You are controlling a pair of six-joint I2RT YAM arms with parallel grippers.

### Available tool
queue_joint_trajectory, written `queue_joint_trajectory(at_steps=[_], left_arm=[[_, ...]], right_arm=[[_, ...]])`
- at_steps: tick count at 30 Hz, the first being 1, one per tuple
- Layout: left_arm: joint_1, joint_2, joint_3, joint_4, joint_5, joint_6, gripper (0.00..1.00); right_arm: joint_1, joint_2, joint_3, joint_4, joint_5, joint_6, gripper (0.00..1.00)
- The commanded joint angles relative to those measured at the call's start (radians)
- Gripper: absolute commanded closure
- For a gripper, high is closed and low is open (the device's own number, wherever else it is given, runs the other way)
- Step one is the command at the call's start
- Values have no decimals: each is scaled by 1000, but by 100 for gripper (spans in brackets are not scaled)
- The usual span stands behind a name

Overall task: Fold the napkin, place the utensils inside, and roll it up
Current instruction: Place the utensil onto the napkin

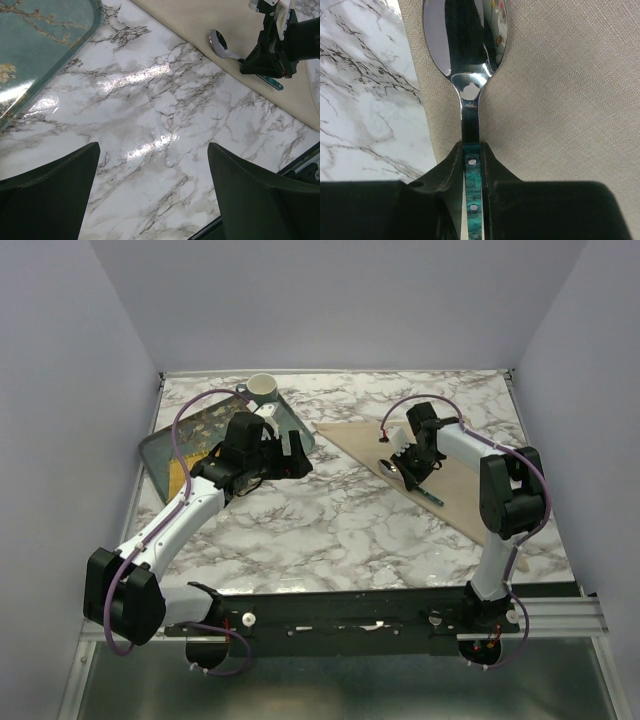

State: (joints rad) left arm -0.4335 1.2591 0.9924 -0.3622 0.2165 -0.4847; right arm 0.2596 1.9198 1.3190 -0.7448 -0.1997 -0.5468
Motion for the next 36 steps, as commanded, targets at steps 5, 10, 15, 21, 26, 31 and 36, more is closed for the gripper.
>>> queue_joint_trajectory(at_steps=[5, 10, 15, 21, 26, 31, 36], left_arm=[[2, 51, 35, 25, 21, -40, 2], [2, 112, 58, 92, 29, -101, 2], [-2, 203, 94, 202, -26, -160, 7], [-37, 456, 235, 295, -183, -160, 33], [-79, 677, 423, 292, -291, -124, 52], [-93, 802, 534, 302, -425, -63, 57], [-94, 895, 611, 272, -482, 12, 57]], right_arm=[[-6, -17, 5, -4, 20, 44, 59], [-6, -132, -1, -13, -46, 125, 1], [-6, -325, -29, 5, 90, 218, 0], [-6, -497, -18, 34, 355, 612, 0], [-6, -729, -191, 172, 206, 740, 0], [-6, -821, -337, 251, 146, 795, 0], [-7, -841, -357, 252, 151, 785, 0]])
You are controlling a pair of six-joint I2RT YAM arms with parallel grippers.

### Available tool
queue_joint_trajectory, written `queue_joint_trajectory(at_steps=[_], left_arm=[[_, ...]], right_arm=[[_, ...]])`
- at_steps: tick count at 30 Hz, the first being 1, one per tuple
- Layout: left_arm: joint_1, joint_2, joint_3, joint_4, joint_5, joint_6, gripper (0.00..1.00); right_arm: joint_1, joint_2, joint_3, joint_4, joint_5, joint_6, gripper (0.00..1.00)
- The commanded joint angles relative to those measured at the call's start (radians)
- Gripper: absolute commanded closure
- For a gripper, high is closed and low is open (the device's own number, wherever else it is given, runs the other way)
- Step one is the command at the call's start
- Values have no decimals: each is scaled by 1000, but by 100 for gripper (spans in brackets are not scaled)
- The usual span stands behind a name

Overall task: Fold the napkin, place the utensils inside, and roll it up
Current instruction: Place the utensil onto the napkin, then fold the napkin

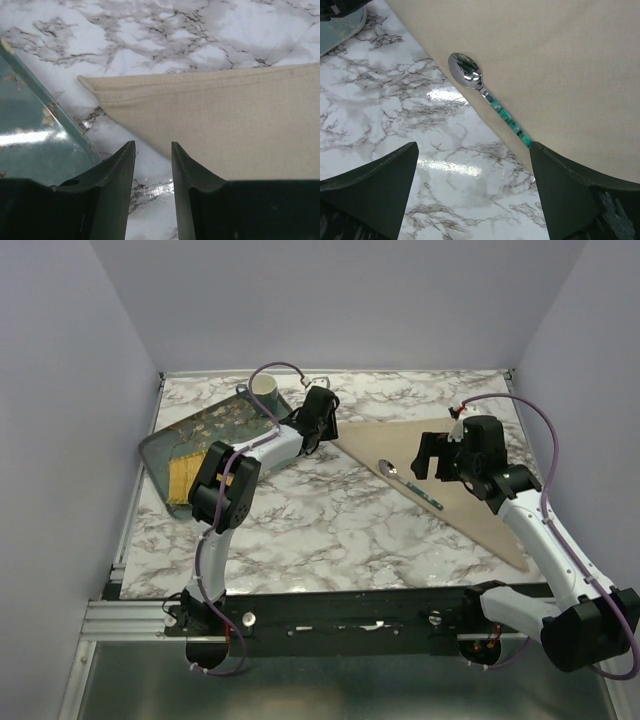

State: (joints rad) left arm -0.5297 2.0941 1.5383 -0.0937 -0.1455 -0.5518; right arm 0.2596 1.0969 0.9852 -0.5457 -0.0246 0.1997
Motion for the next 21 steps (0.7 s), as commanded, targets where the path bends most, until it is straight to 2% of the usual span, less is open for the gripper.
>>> queue_joint_trajectory(at_steps=[1, 11, 21], left_arm=[[4, 79, 77, 6, -126, 85, 57], [25, 161, 189, -72, -170, 165, 60], [66, 227, 275, -124, -57, 138, 56]], right_arm=[[-6, -23, -28, 53, -21, 37, 0], [-6, -12, -54, 66, -3, 27, 0], [-6, 6, -54, 75, -9, 33, 0]])
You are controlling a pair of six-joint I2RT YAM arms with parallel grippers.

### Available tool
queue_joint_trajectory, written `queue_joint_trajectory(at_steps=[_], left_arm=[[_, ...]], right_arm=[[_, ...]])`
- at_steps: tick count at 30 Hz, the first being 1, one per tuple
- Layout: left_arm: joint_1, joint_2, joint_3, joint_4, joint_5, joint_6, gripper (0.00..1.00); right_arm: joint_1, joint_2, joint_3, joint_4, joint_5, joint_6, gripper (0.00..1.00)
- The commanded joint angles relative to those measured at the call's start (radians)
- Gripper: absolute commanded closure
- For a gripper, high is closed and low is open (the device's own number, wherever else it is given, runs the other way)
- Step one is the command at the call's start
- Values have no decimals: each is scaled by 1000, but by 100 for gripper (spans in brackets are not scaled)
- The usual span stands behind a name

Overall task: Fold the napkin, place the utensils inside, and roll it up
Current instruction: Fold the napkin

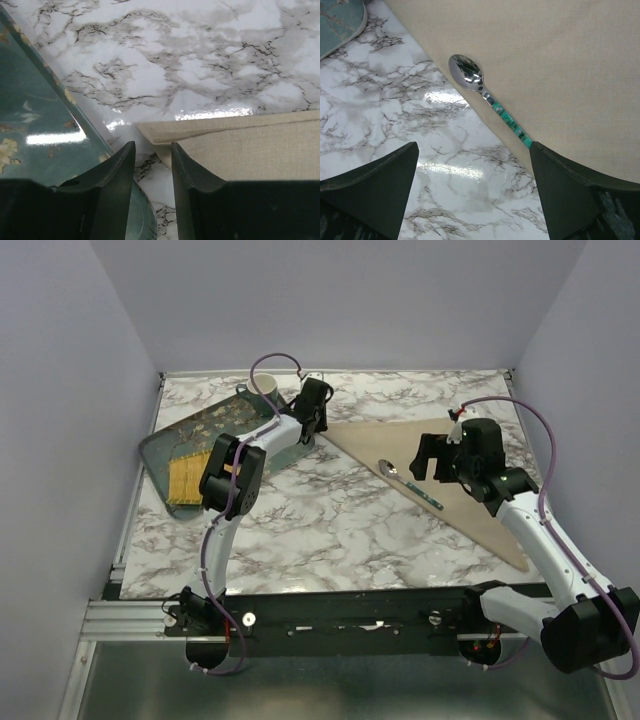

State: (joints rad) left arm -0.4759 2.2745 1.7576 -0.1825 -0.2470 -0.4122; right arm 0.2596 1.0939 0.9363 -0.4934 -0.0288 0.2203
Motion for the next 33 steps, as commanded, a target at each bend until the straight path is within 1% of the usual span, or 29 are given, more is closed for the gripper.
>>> queue_joint_trajectory(at_steps=[1, 3, 9, 15, 18, 19, 21, 22, 24, 27, 28, 32, 33], left_arm=[[14, 62, 69, -55, 60, 0, 55], [17, 71, 97, -69, 77, -5, 53], [25, 79, 89, -66, 98, -17, 47], [42, 77, 69, -43, 136, -43, 49], [46, 80, 72, -38, 147, -46, 56], [46, 79, 72, -32, 156, -43, 62], [46, 79, 86, -32, 169, -25, 67], [45, 76, 94, -35, 182, -19, 74], [43, 66, 106, -32, 205, -1, 80], [31, 30, 108, -34, 235, 9, 93], [26, -2, 103, -38, 235, 10, 99], [-32, -90, 65, -38, 229, 6, 100], [-49, -104, 59, -41, 226, 3, 100]], right_arm=[[-6, 9, -4, 23, -5, 11, 0], [-6, 4, -5, 23, -5, 13, 0], [-6, 3, -4, 24, -2, 14, 0], [-6, 0, 2, 24, -17, 16, 0], [-6, -2, -2, 24, -20, 17, 0], [-6, -2, -5, 24, -22, 16, 0], [-6, 3, -7, 24, -25, 21, 0], [-5, 7, -10, 24, -23, 22, 0], [-6, 8, -21, 26, 3, 56, 0], [-6, -6, -45, 21, 72, 117, 0], [-6, -11, -53, 21, 87, 135, 0], [-6, -22, -91, 18, 162, 229, 0], [-6, -14, -88, -11, 177, 263, 0]])
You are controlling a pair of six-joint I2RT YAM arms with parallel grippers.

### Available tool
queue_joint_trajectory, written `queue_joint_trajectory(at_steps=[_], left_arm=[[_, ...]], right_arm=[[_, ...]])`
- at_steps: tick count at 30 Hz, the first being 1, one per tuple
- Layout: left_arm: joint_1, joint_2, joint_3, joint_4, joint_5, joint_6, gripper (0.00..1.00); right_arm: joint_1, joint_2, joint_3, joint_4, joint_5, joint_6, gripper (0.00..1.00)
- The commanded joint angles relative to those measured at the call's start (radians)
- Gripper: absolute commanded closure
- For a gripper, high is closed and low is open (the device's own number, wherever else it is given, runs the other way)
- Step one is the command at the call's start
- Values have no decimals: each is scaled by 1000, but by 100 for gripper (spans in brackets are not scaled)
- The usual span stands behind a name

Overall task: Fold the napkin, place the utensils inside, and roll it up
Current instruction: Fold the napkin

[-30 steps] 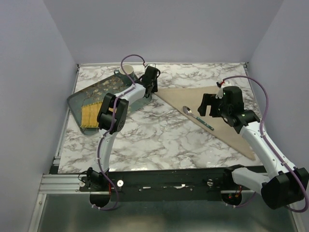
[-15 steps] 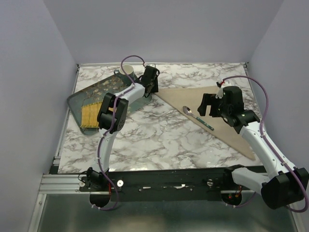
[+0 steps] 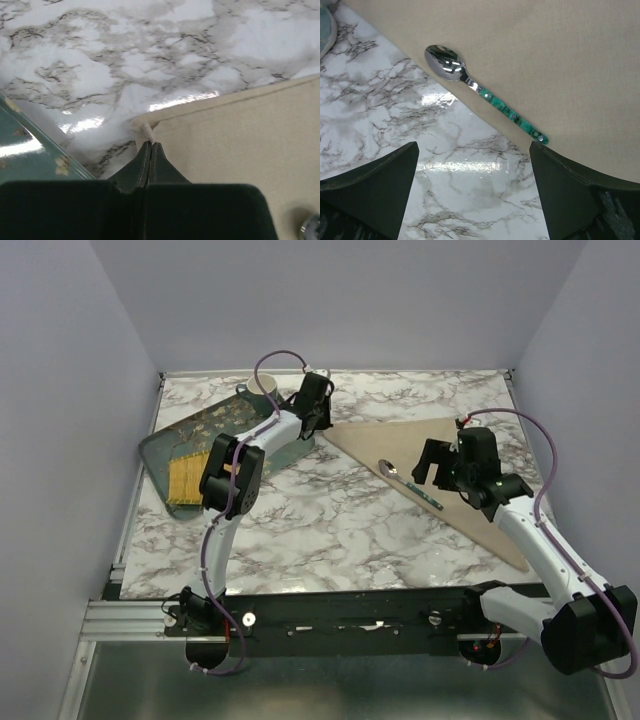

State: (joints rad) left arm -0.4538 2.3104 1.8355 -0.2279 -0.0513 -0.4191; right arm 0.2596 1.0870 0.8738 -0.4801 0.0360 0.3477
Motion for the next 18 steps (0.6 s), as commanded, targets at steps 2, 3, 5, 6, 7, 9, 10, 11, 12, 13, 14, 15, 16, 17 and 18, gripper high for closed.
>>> queue_joint_trajectory(at_steps=[2, 3, 5, 6, 7, 9, 10, 11, 12, 13, 14, 15, 16, 17, 18], left_arm=[[-98, -186, -41, -2, 28, -4, 100], [-135, -204, -51, -1, 25, -9, 100], [-172, -253, -87, 2, -1, -18, 100], [-207, -269, -97, 2, -10, -30, 100], [-227, -290, -105, 1, -19, -38, 100], [-258, -305, -125, 4, -10, -70, 100], [-288, -312, -128, 7, -4, -79, 100], [-304, -313, -133, 12, 1, -87, 100], [-321, -313, -130, 13, 1, -92, 100], [-350, -309, -127, 13, -5, -95, 100], [-364, -304, -111, 13, -13, -95, 100], [-374, -299, -99, 12, -13, -98, 100], [-384, -283, -88, 6, -15, -105, 100], [-404, -272, -59, 1, -15, -109, 100], [-411, -263, -44, -5, -16, -109, 100]], right_arm=[[-8, 4, -19, -55, 139, 164, 0], [-8, 5, -18, -80, 143, 183, 0], [-11, -2, -18, -103, 148, 200, 0], [-16, -10, -19, -121, 154, 208, 0], [-19, -33, -27, -130, 160, 227, 0], [-28, -62, -33, -147, 169, 238, 0], [-31, -82, -32, -158, 171, 243, 0], [-34, -90, -19, -175, 180, 249, 0], [-37, -93, -12, -213, 205, 255, 0], [-39, -96, -4, -230, 217, 258, 0], [-40, -99, 4, -245, 226, 261, 0], [-42, -102, 14, -270, 244, 263, 0], [-45, -108, 17, -276, 252, 264, 0], [-43, -122, 21, -281, 255, 267, 0], [-43, -133, 21, -287, 260, 269, 0]])
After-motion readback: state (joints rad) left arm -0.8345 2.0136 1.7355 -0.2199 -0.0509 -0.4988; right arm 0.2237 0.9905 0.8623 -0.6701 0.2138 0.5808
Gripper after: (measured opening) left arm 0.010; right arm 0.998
